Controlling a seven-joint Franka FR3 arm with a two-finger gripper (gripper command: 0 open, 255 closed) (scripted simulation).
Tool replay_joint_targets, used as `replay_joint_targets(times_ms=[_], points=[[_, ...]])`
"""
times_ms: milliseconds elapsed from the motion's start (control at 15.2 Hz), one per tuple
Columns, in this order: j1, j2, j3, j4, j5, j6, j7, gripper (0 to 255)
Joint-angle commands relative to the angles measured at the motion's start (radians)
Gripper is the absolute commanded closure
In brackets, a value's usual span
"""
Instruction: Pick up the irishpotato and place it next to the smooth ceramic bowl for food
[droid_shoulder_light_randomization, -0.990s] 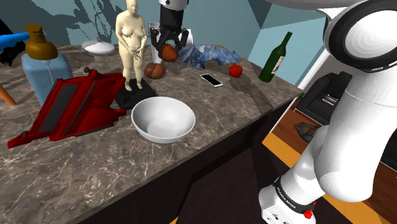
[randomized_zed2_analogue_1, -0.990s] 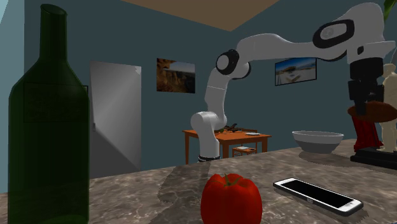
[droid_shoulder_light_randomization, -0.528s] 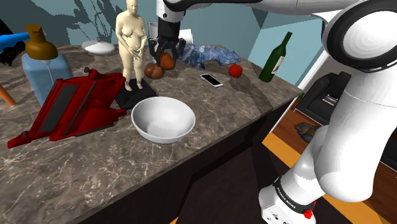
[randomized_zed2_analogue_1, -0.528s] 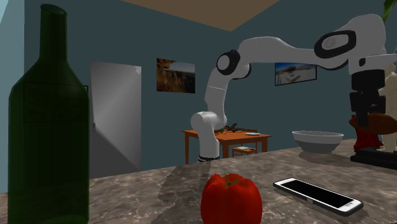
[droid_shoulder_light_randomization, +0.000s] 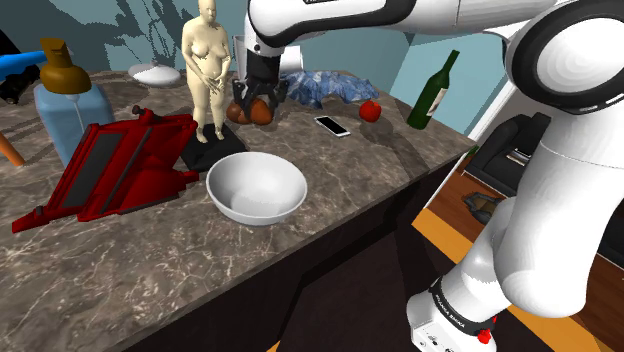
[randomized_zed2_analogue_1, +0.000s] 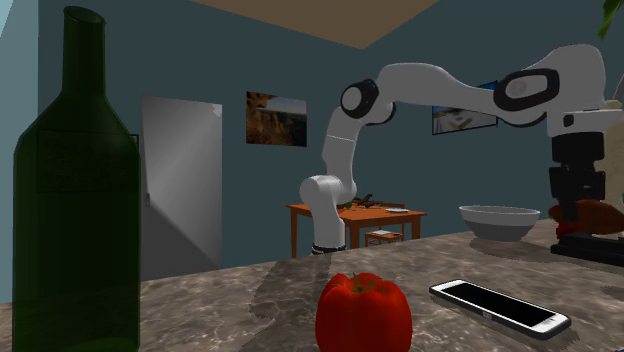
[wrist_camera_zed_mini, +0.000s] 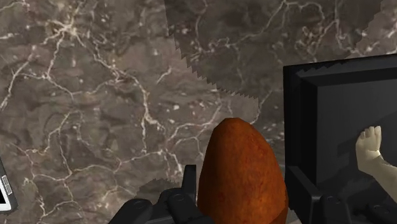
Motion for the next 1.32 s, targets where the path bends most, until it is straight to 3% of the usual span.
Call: replay_joint_targets(times_ms=[0, 594, 1122, 1188, 1254], points=[[-0.002, 0.006, -0.001, -0.019, 0.0, 0.025, -0.001, 255], [-0.002, 0.036, -0.002, -0.096, -0.004, 0.133, 0.008, 255], [-0.002, 0.037, -0.002, -0.096, -0.004, 0.133, 0.008, 255], [-0.002, 0.037, -0.002, -0.096, -0.004, 0.133, 0.008, 0], [-0.002, 0.037, -0.002, -0.096, -0.004, 0.133, 0.008, 0]])
